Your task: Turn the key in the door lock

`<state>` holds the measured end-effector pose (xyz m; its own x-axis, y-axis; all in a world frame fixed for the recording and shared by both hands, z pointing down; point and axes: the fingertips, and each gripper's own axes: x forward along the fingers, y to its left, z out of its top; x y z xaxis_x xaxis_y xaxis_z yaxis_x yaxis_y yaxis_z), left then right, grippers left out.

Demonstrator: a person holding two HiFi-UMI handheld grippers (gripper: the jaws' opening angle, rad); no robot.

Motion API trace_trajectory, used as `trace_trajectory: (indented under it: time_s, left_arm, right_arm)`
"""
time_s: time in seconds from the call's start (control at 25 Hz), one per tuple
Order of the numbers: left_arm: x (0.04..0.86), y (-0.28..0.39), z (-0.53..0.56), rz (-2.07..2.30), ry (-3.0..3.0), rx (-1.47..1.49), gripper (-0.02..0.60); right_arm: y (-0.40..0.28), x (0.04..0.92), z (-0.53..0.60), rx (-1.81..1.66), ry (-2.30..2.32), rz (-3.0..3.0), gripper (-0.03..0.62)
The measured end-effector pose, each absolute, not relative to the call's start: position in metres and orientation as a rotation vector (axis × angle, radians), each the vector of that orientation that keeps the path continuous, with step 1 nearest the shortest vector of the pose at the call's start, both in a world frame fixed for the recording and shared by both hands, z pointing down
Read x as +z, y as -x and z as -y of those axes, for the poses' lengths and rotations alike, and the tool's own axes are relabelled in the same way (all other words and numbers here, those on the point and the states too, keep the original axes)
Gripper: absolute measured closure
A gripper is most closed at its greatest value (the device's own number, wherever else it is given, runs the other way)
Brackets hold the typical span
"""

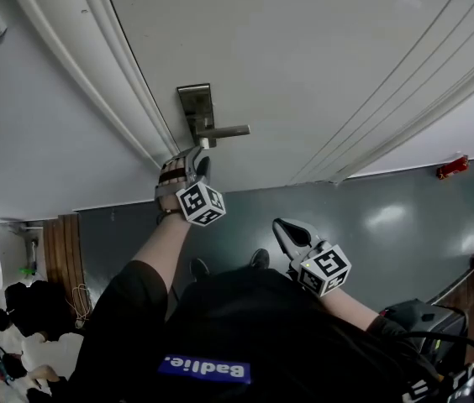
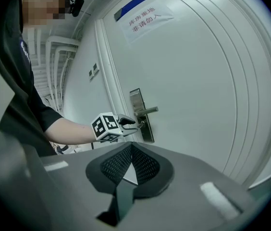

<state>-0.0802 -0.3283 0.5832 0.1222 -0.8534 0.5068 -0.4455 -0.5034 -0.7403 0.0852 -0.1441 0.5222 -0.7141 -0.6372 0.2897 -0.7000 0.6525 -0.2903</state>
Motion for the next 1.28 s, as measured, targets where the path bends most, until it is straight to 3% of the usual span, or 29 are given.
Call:
trace_trajectory:
  time_s: [0.76,1.0,1.28]
  left_arm:
    - [0.598,0.081,0.373,-1.525,1.906,-1.402,0.453]
    - [0.596,0.089,0.376,-1.809,2.092,-1.23,0.512]
    - [0.593,0.092,0.375,-2.023,2.345,-0.97,0.517]
  right_arm:
    - [-0.141,0.546,0.156,0.572,-1.116,2.591,0.592]
    - [-0.152,0.549,0.157,0.58,-1.121,2.593,0.592]
    - [-0.155,0.545,0.159,0.595,-1.113,2.616,0.592]
